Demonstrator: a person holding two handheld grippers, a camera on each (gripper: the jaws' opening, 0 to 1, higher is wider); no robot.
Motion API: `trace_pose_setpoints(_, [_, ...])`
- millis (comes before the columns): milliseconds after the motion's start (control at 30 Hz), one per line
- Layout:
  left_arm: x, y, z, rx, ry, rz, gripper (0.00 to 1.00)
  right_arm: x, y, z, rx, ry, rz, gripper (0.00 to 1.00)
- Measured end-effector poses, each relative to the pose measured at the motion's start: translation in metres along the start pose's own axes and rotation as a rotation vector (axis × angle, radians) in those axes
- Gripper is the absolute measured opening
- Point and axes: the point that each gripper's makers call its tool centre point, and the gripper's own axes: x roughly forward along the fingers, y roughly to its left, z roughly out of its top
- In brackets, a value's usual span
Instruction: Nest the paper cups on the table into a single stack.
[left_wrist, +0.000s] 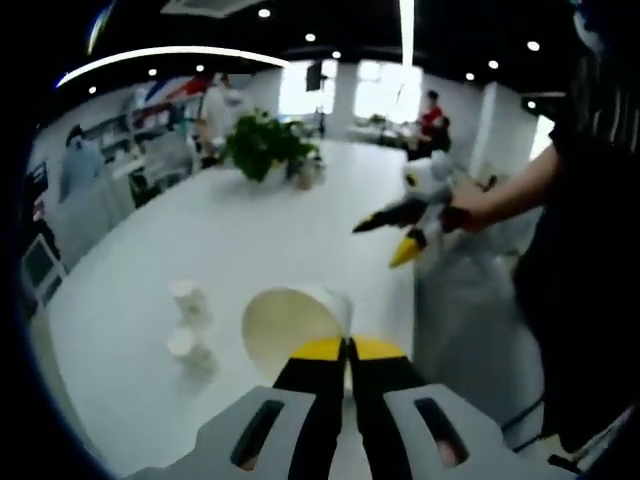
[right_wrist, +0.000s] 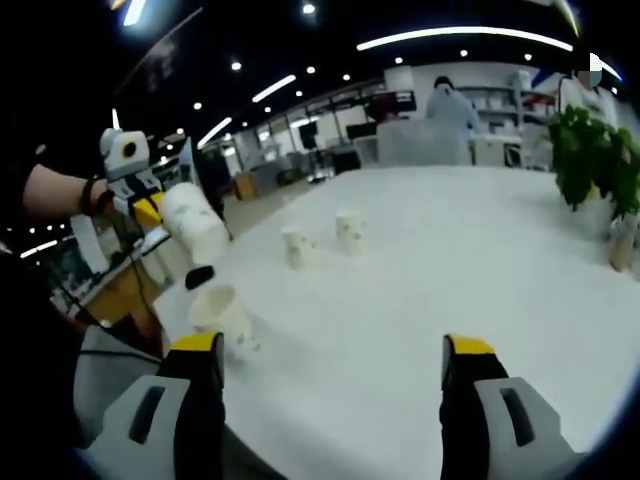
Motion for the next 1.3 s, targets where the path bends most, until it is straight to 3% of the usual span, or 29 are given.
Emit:
trace_pose_setpoints(467, [0.013,-0.023,-0.020,0.162,0.205,-0.074,0.00,-0.003,-0.010,0.010,0.004,-0.030,0.004,0.87])
trace_pose_setpoints(767, [0.021,-0.022,-0.034,0.285,0.325,-0.080,0.00,-0.008,-0.017,0.003,0.017,-0.025,0.006,0.87])
trace_pose_setpoints(967, [0.025,-0.022,-0.041,0.411,0.381,-0.084,0.00,-0.011,-0.021,0.000,0.027,-0.025,0.000,0.87])
trace_pose_setpoints(1133, [0.030,-0.027,-0.049,0.463,0.429,-0.115,0.00,-0.011,-0.020,0.000,0.027,-0.026,0.002,0.87])
trace_pose_setpoints(1300, [0.037,-0.030,-0.047,0.483,0.438,-0.124,0.00,-0.011,-0.019,-0.003,0.033,-0.024,0.007,0.87])
